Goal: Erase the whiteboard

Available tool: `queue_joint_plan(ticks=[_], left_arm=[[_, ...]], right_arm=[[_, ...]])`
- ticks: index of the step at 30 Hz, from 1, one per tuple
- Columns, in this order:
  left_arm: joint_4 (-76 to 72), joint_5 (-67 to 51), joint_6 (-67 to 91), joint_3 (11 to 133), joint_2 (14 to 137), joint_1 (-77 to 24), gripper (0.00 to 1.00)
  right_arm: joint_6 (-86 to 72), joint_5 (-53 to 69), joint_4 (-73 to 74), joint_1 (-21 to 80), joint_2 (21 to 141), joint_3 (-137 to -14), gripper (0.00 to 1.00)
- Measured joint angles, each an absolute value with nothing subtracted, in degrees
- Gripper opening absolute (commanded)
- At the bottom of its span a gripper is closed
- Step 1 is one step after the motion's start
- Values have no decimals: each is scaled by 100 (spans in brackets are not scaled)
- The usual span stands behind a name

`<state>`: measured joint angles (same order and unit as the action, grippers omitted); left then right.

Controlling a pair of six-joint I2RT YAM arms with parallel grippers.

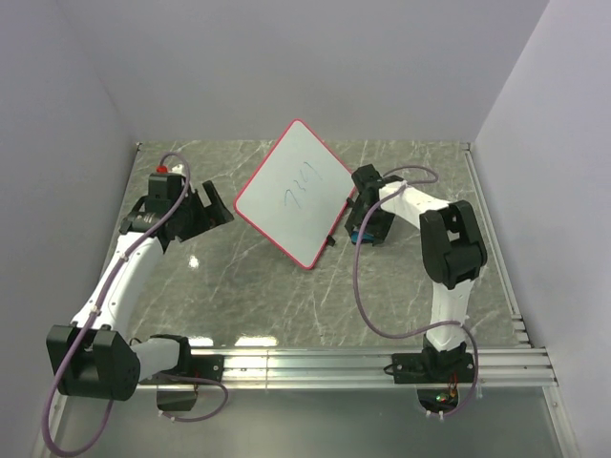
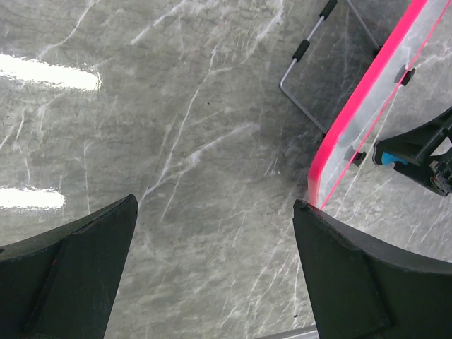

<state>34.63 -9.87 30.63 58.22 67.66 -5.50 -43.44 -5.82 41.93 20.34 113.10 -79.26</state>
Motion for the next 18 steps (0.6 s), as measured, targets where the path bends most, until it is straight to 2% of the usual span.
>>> queue_joint_plan(ticks=[9, 18], left_arm=[[3234, -1315, 3065, 5819, 6812, -552, 99], [2506, -1798, 3118, 5913, 6897, -561, 99]], right_arm=[[-4147, -740, 4156, 2029, 11118, -7736, 0], [-3883, -521, 4379, 1946, 9721, -7679, 0]])
